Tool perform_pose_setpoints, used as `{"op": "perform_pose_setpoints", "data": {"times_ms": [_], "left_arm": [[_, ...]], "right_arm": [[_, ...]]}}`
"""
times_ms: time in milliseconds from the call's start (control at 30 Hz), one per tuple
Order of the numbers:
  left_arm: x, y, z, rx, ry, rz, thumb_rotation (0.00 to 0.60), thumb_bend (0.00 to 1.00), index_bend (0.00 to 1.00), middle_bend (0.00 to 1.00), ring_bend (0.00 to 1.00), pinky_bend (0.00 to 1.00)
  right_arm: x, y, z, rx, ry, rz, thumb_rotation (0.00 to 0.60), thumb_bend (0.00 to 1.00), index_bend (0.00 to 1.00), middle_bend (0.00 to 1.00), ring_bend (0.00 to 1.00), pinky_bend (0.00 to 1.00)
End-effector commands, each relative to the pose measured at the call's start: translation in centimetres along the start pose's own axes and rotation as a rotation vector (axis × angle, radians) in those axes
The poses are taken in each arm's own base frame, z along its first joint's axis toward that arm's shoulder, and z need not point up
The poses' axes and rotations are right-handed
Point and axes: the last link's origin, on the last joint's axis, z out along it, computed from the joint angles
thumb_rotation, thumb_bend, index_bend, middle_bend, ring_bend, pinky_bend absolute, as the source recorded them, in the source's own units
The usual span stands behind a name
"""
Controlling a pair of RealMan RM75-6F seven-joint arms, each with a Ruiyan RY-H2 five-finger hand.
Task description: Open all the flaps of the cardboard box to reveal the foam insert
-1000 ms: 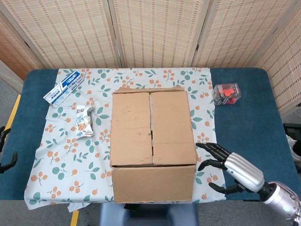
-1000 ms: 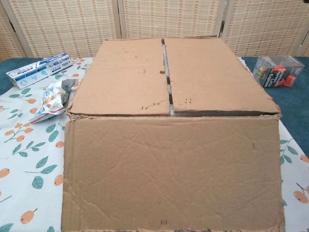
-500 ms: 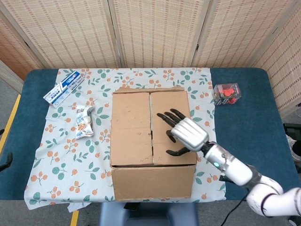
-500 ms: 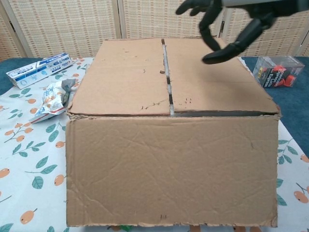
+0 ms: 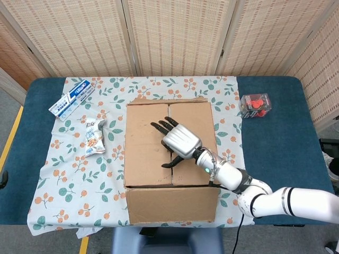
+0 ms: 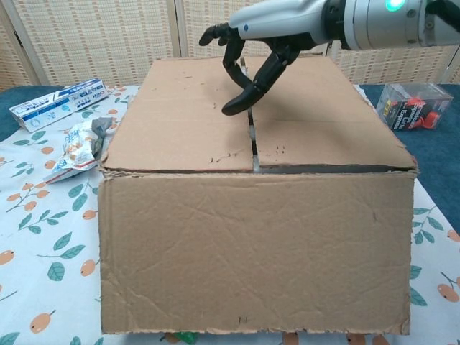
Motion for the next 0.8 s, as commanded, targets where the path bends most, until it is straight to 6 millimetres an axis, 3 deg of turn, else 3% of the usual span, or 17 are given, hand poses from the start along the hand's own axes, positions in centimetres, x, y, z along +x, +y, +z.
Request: {"op": "perform_pose_setpoints", "data": {"times_ms": [33,800], "left_arm": [[0.1,0.0,0.0,-0.005,0.0,-0.009,0.6,0.56,0.01,0.0,0.0,0.0],[0.3,-0.5,0.1,0.002,0.011,-0.028,0.6,0.56,0.01,0.0,0.0,0.0]], "right_arm": [[-0.5,-0.1,0.5,0.01,-0.016,-0.004,0.277,0.22,0.65,0.0,0.0,0.0],[-1.8,0.7,1.9,0.012,-0.06,-0.01,0.275,0.22,0.52,0.0,0.0,0.0]]}}
